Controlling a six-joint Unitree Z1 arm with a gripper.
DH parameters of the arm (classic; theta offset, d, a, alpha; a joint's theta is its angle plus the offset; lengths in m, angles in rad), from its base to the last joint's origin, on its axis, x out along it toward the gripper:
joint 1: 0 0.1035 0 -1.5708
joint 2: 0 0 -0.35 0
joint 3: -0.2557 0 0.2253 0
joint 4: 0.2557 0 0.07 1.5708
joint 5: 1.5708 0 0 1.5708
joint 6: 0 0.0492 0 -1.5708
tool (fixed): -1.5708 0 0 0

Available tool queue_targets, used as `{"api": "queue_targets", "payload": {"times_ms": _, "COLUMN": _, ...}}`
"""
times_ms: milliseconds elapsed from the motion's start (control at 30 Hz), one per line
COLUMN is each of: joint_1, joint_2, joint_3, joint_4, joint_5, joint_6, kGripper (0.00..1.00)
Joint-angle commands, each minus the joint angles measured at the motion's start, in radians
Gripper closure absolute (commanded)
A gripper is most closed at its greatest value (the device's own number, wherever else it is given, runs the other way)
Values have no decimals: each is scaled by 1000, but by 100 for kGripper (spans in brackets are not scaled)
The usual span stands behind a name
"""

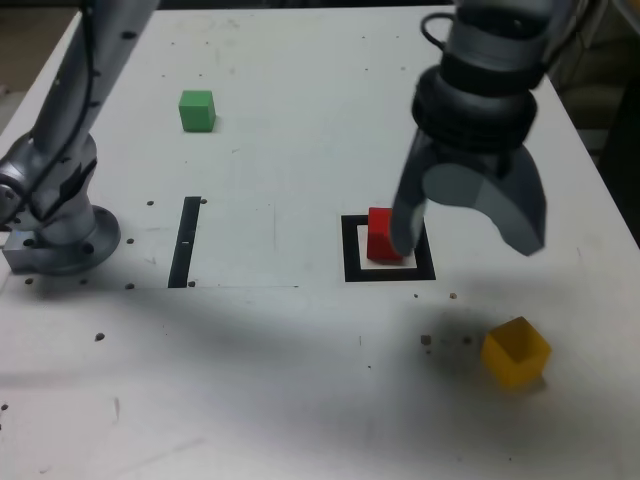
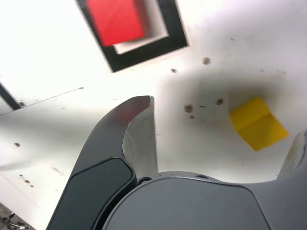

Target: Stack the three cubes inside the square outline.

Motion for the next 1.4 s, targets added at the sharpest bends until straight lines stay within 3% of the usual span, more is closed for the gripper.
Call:
{"api": "queue_targets", "payload": {"times_ms": 0, "joint_1": -11, "joint_2": 23, "joint_3": -34, "joint_4": 16, "joint_5": -4, "joint_6": 10, "kGripper": 0}}
{"api": "queue_targets", "payload": {"times_ms": 700, "joint_1": -82, "joint_2": 189, "joint_3": -251, "joint_4": 39, "joint_5": -19, "joint_6": 96, "kGripper": 0}}
{"api": "queue_targets", "payload": {"times_ms": 833, "joint_1": -83, "joint_2": 196, "joint_3": -250, "joint_4": 38, "joint_5": 7, "joint_6": 164, "kGripper": 0}}
{"api": "queue_targets", "payload": {"times_ms": 1133, "joint_1": -104, "joint_2": 189, "joint_3": -246, "joint_4": 21, "joint_5": 115, "joint_6": 419, "kGripper": 1}}
{"api": "queue_targets", "payload": {"times_ms": 1367, "joint_1": -107, "joint_2": 190, "joint_3": -240, "joint_4": 13, "joint_5": 130, "joint_6": 564, "kGripper": 1}}
